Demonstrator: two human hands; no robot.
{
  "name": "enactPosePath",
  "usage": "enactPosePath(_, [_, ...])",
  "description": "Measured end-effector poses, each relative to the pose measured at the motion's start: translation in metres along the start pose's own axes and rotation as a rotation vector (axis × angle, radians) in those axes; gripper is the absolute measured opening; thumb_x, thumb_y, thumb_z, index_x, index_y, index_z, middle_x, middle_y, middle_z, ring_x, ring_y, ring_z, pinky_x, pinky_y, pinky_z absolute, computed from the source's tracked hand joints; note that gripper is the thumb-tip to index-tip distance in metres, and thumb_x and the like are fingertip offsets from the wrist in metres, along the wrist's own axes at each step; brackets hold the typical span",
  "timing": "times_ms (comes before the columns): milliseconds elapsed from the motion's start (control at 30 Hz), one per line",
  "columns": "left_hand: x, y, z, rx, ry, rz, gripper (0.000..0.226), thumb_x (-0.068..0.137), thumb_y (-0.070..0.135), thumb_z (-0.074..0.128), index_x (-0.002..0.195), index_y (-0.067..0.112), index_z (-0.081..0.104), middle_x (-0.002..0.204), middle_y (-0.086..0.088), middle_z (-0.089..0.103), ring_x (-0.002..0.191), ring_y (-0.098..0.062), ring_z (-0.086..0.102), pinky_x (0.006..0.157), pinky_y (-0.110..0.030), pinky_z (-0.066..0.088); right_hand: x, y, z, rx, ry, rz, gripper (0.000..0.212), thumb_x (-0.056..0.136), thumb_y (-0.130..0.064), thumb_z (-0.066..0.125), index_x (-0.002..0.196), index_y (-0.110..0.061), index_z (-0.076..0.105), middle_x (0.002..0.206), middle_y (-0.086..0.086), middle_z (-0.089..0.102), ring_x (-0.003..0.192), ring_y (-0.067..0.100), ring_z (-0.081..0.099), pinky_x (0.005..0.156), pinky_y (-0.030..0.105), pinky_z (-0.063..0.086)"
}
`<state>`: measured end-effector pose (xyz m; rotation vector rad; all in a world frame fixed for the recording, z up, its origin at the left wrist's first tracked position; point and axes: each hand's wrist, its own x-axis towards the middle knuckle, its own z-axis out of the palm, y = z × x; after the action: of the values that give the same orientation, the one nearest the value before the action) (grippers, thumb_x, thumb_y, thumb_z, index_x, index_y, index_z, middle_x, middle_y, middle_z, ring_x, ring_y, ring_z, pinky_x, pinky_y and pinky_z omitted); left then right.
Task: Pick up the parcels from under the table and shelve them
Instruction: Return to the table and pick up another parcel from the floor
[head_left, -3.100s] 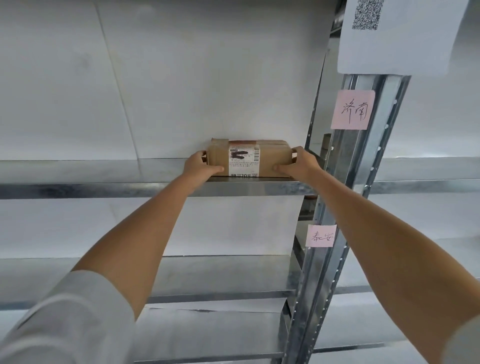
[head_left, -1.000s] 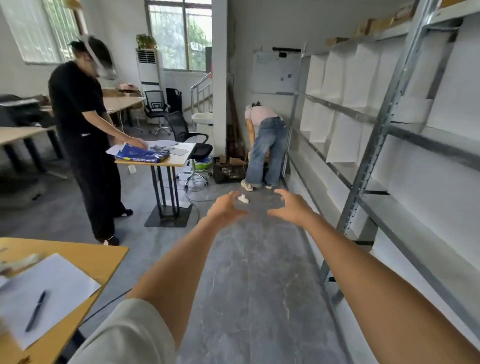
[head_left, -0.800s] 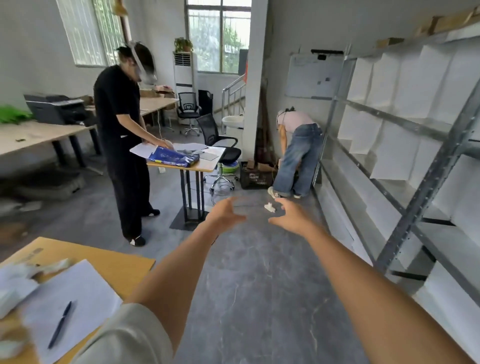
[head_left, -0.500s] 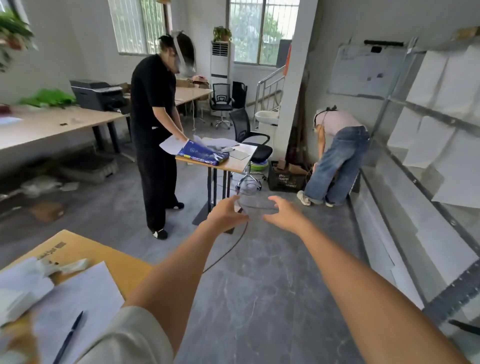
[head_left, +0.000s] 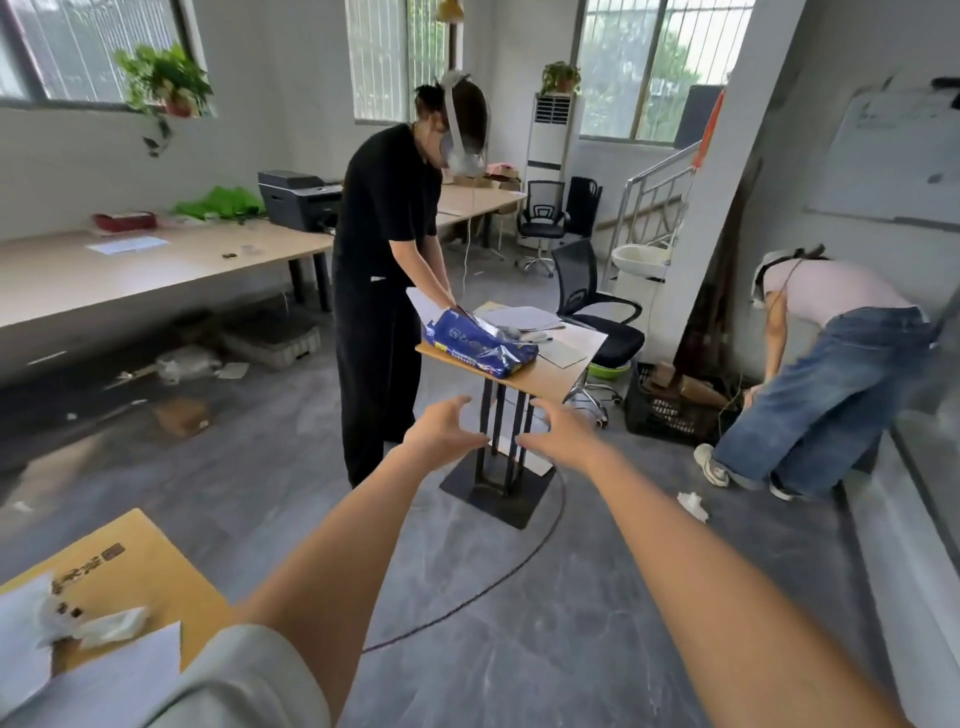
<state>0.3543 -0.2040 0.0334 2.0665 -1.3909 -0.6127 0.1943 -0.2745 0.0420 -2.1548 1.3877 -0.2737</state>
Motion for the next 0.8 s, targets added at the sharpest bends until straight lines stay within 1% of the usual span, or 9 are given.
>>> enactPosePath(67, [0.027, -0.008, -0.004, -0.015, 0.019, -0.045, 0.073, 0.082, 0.026, 0.068, 0.147, 0.019, 0.034, 0.148, -0.007, 0.044, 0.128, -0.025, 0.050, 0.103, -0.037, 0.047, 0.033, -0.005, 0.000, -0.008, -0.026, -0.022, 0.072, 0.081, -0.040, 0.065, 0.144, -0.023, 0.035, 0.142, 0.011, 0.048, 0.128, 0.028, 0.048, 0.104, 0.037, 0.040])
enactPosePath(133, [0.055, -0.019, -0.009, -0.019, 0.033, -0.084, 0.074, 0.081, 0.027, 0.067, 0.147, 0.021, 0.034, 0.147, -0.006, 0.044, 0.129, -0.023, 0.050, 0.099, -0.032, 0.045, 0.068, -0.012, 0.002, -0.001, -0.060, -0.050, 0.072, 0.082, -0.040, 0.065, 0.145, -0.023, 0.033, 0.144, 0.010, 0.046, 0.128, 0.027, 0.047, 0.101, 0.036, 0.040])
enactPosePath(233, [0.098, -0.040, -0.019, -0.023, 0.055, -0.127, 0.074, 0.081, 0.029, 0.067, 0.146, 0.021, 0.034, 0.147, -0.005, 0.044, 0.131, -0.022, 0.047, 0.101, -0.031, 0.042, 0.119, -0.029, 0.009, 0.031, -0.111, -0.112, 0.072, 0.083, -0.037, 0.064, 0.146, -0.022, 0.031, 0.145, 0.011, 0.043, 0.128, 0.026, 0.047, 0.103, 0.039, 0.042])
enactPosePath(300, [0.127, -0.053, -0.029, -0.034, 0.076, -0.156, 0.072, 0.082, 0.026, 0.067, 0.146, 0.019, 0.035, 0.144, -0.005, 0.047, 0.128, -0.023, 0.050, 0.097, -0.030, 0.043, 0.155, -0.043, 0.015, 0.027, -0.145, -0.155, 0.071, 0.085, -0.035, 0.063, 0.146, -0.021, 0.031, 0.148, 0.011, 0.040, 0.132, 0.027, 0.044, 0.106, 0.041, 0.041])
enactPosePath(433, [0.184, -0.074, -0.053, -0.009, 0.132, -0.211, 0.072, 0.083, 0.027, 0.066, 0.147, 0.022, 0.033, 0.145, -0.006, 0.046, 0.130, -0.025, 0.048, 0.102, -0.036, 0.042, 0.222, -0.075, 0.026, 0.024, -0.156, -0.217, 0.072, 0.085, -0.033, 0.065, 0.146, -0.019, 0.031, 0.149, 0.010, 0.038, 0.135, 0.027, 0.041, 0.109, 0.039, 0.038])
enactPosePath(567, [0.228, -0.095, -0.080, -0.008, 0.192, -0.266, 0.071, 0.082, 0.028, 0.065, 0.146, 0.022, 0.034, 0.146, -0.006, 0.046, 0.131, -0.025, 0.047, 0.105, -0.038, 0.043, 0.278, -0.100, 0.036, 0.015, -0.222, -0.279, 0.070, 0.086, -0.033, 0.064, 0.146, -0.020, 0.031, 0.150, 0.010, 0.038, 0.135, 0.027, 0.041, 0.108, 0.041, 0.039])
enactPosePath(667, [0.253, -0.110, -0.098, 0.018, 0.222, -0.319, 0.071, 0.081, 0.031, 0.064, 0.146, 0.024, 0.034, 0.146, -0.003, 0.044, 0.131, -0.025, 0.046, 0.103, -0.039, 0.044, 0.314, -0.120, 0.044, 0.016, -0.241, -0.311, 0.070, 0.084, -0.036, 0.065, 0.144, -0.021, 0.033, 0.146, 0.011, 0.043, 0.132, 0.027, 0.044, 0.108, 0.042, 0.040])
enactPosePath(800, [0.286, -0.132, -0.117, -0.005, 0.253, -0.373, 0.072, 0.081, 0.030, 0.064, 0.146, 0.022, 0.033, 0.145, -0.004, 0.045, 0.126, -0.026, 0.050, 0.099, -0.044, 0.049, 0.361, -0.152, 0.056, -0.001, -0.291, -0.364, 0.068, 0.087, -0.036, 0.062, 0.146, -0.021, 0.032, 0.144, 0.009, 0.045, 0.130, 0.026, 0.047, 0.105, 0.038, 0.042])
